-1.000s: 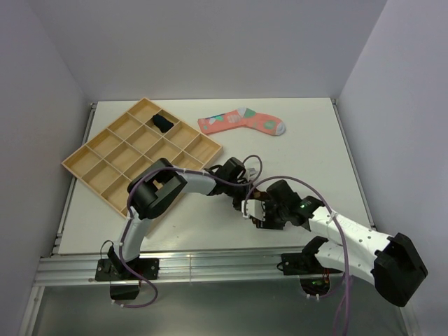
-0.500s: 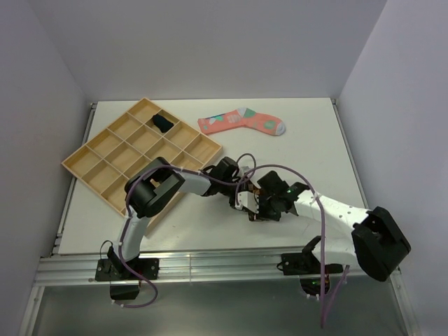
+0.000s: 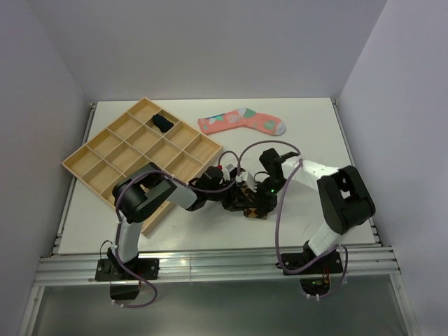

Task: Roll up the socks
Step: Roll the sock at the center of the board.

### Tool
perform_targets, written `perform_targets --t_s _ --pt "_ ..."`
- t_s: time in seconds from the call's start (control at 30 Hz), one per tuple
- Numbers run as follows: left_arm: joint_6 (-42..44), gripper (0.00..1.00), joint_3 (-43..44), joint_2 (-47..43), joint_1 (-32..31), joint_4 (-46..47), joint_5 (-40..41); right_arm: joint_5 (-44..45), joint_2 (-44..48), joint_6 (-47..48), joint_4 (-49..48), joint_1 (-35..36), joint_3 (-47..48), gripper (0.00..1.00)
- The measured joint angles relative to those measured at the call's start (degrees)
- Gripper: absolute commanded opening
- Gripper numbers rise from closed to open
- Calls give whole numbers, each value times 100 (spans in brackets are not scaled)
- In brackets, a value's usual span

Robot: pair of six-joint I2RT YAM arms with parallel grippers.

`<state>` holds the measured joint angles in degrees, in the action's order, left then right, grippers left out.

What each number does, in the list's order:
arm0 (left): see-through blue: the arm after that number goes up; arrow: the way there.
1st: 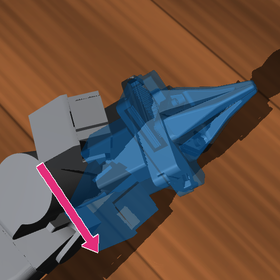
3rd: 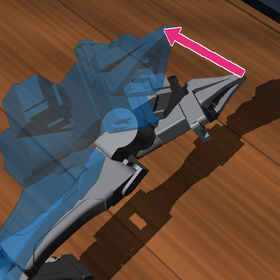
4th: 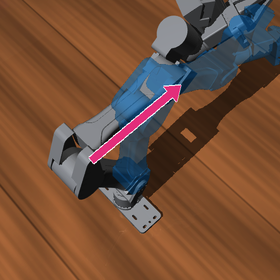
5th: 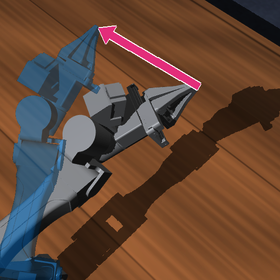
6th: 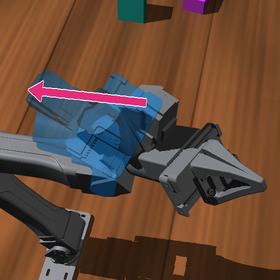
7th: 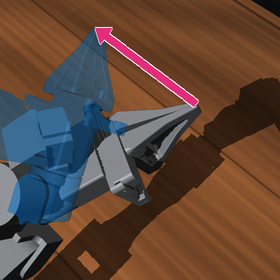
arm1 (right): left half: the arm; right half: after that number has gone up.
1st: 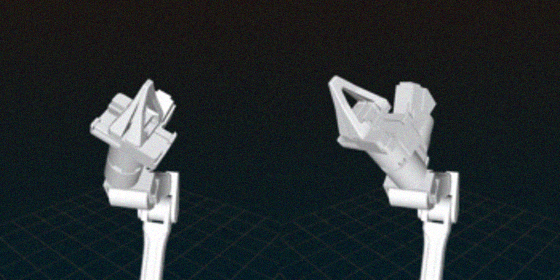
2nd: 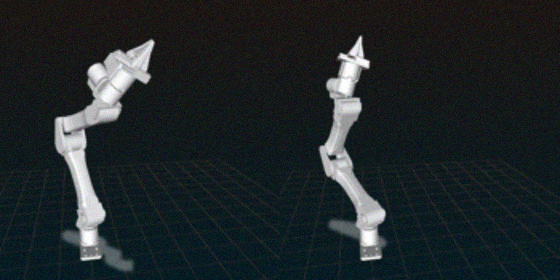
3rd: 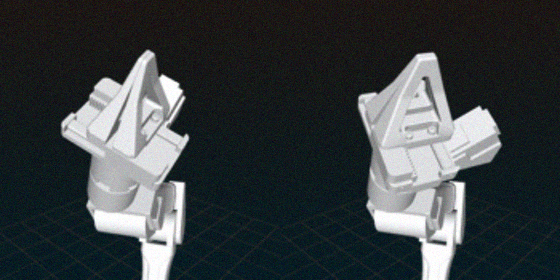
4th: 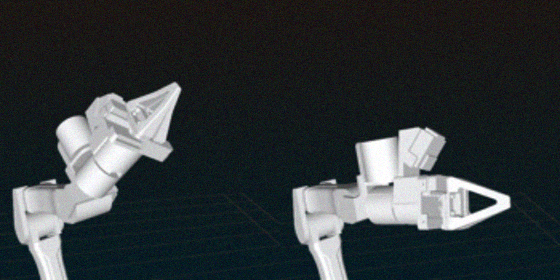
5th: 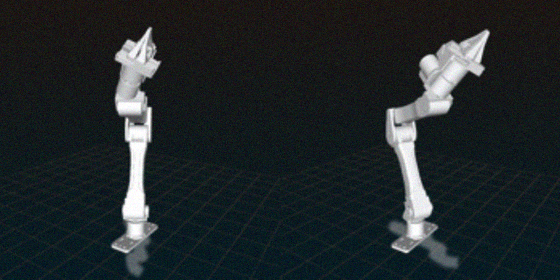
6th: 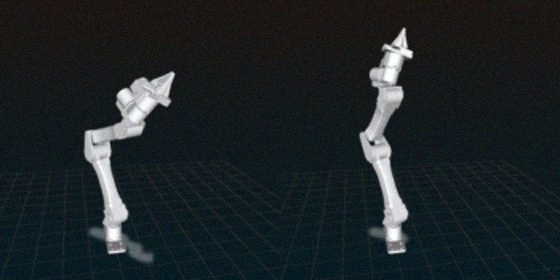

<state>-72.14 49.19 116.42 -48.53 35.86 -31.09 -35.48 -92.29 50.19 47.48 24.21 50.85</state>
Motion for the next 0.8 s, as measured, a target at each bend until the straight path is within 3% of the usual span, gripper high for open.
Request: perform_targets --t_s 0.43,0.6,0.8 --pt "507 34 -1580 -1506 -363 693 2229 -671 -1611 -72 1233 -424 1220 11" --pt "1733 36 -1893 -2017 -682 1058 2861 -675 -1932 -343 1495 -555 1513 12" --pt "3628 45 -1574 -2098 -894 973 2796 -612 -2247 -575 1777 -575 1849 12"
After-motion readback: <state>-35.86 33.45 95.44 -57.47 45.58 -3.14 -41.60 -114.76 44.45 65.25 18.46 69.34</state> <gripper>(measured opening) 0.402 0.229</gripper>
